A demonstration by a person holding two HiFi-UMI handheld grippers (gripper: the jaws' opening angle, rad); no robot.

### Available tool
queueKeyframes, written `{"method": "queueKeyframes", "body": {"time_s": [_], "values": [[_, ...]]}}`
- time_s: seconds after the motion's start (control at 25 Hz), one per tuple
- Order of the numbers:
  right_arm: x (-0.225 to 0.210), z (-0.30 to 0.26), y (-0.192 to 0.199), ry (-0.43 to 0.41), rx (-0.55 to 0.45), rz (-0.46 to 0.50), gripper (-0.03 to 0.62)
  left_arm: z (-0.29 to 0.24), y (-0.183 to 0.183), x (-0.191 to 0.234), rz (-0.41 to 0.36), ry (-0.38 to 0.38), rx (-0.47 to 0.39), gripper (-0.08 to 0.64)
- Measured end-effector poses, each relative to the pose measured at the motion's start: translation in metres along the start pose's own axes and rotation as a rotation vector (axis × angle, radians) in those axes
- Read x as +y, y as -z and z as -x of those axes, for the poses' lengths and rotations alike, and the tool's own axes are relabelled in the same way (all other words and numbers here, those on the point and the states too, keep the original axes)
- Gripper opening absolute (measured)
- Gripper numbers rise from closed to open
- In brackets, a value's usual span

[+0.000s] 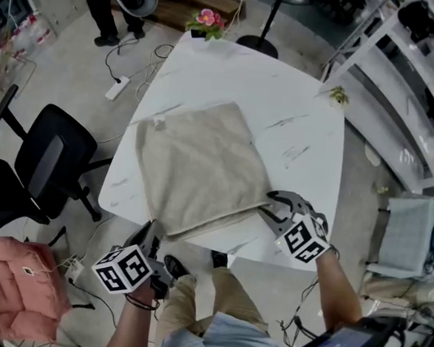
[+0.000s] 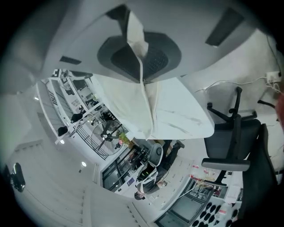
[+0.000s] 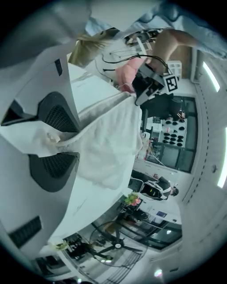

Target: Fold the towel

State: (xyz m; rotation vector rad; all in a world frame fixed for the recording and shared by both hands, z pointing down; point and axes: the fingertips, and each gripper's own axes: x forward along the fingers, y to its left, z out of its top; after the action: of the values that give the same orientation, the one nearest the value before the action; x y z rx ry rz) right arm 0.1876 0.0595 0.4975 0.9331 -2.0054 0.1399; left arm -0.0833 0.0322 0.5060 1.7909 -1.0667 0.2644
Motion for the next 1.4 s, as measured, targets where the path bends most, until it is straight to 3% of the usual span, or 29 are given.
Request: {"method": "queueKeyframes", "body": {"time_s": [0.08,0.16,0.44,0.68,0.96,1.04,1.16,1.28,1.4], "values": [[-0.003,-0.004,0.001,0.044,-0.008,0.09,0.127,0.003,0.002,-0.004,0.019,-0.005,-0.007,0.023],[-0.009,-0.005,0.001,0.074,-0.042,0.142,0.037,0.005,0.005,-0.008,0.04,-0.012,-0.015,0.023],[-0.015,0.026,0.014,0.062,-0.132,0.274,0.029,0.012,0.023,-0.027,0.069,-0.021,-0.014,0.023],[0.002,0.026,0.034,-0.015,-0.096,0.43,0.031,0.011,0.05,-0.015,0.11,-0.055,0.014,0.025],[0.021,0.014,0.061,-0.064,-0.024,0.506,0.025,0.003,0.071,0.005,0.107,-0.089,0.025,0.026],[0.024,0.015,0.061,-0.118,-0.016,0.462,0.026,0.001,0.072,0.004,0.119,-0.081,0.017,0.028],[0.021,0.039,0.037,-0.235,-0.084,0.246,0.17,0.0,0.073,0.001,0.112,-0.079,0.006,0.028],[0.003,0.053,-0.028,-0.207,-0.238,0.07,0.119,0.003,0.073,-0.004,0.12,-0.046,0.002,0.028],[-0.009,0.028,-0.111,-0.178,-0.341,-0.025,0.069,0.004,0.073,-0.005,0.139,-0.03,-0.007,0.028]]}}
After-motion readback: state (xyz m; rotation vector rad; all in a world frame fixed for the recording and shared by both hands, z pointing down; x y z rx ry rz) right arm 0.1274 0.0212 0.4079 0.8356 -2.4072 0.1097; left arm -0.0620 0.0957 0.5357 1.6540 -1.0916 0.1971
